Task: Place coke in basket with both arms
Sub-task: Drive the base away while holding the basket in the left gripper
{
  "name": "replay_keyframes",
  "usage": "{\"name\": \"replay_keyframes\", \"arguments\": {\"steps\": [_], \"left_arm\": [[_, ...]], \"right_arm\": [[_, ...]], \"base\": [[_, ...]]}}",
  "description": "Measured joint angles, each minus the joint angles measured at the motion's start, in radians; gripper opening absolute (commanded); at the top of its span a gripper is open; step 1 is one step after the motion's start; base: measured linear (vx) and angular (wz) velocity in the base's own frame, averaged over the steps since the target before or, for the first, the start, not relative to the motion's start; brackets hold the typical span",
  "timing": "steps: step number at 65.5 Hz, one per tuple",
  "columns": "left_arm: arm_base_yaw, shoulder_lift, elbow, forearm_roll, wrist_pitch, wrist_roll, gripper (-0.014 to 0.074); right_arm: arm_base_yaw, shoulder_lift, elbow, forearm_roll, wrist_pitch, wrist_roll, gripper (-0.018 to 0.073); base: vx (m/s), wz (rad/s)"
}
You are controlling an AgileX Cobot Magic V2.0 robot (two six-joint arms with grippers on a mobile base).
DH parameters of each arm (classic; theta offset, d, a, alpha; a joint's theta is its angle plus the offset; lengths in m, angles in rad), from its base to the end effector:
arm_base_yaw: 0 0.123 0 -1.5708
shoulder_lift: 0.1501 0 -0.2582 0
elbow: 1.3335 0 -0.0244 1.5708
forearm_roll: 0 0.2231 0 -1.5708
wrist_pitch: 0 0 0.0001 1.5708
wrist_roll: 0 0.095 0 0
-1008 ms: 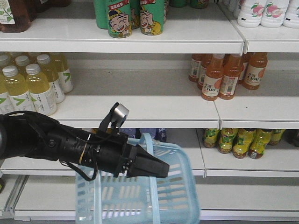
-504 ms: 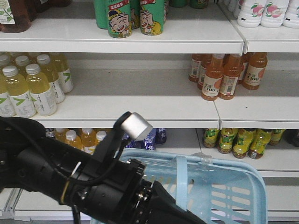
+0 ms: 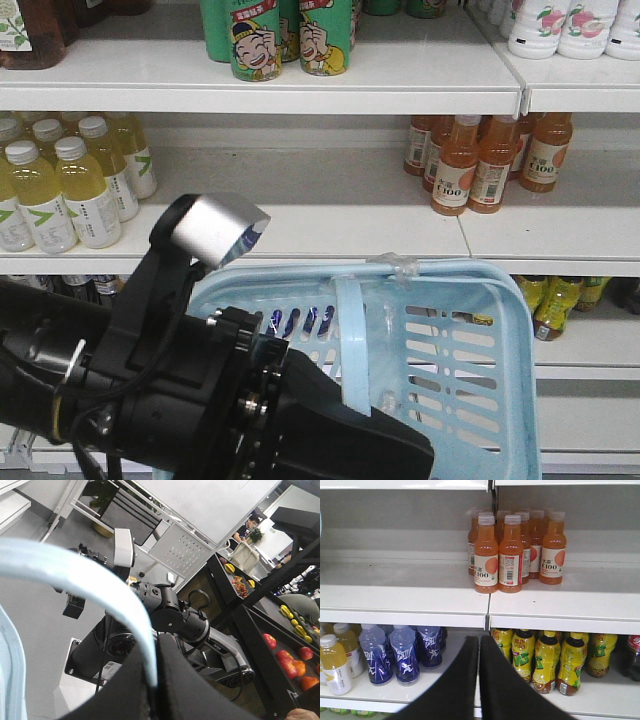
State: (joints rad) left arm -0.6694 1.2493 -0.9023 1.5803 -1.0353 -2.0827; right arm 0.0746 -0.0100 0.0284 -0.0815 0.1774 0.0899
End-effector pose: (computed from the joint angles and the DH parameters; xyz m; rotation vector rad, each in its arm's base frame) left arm 0.1254 -0.2034 0.3305 0.9902 1.8356 -1.7071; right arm 0.0596 0.0031 0.1884 -0.0437 1.6785 0.0514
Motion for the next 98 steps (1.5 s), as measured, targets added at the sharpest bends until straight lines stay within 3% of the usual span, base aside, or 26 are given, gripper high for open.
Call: {"name": "replay_keyframes", "arguments": {"steps": [65,98], "left_arm": [[0.0,0.0,0.0,0.001,0.0,0.0,-0.0007],[0.0,0.0,0.0,0.001,0.0,0.0,-0.0007]], "right_arm": [[0.0,0.0,0.0,0.0,0.0,0.0,-0.0005],[0.0,0.0,0.0,0.0,0.0,0.0,-0.0005]], "base": [[0.0,-0.01],[-0.03,-0.3]]}}
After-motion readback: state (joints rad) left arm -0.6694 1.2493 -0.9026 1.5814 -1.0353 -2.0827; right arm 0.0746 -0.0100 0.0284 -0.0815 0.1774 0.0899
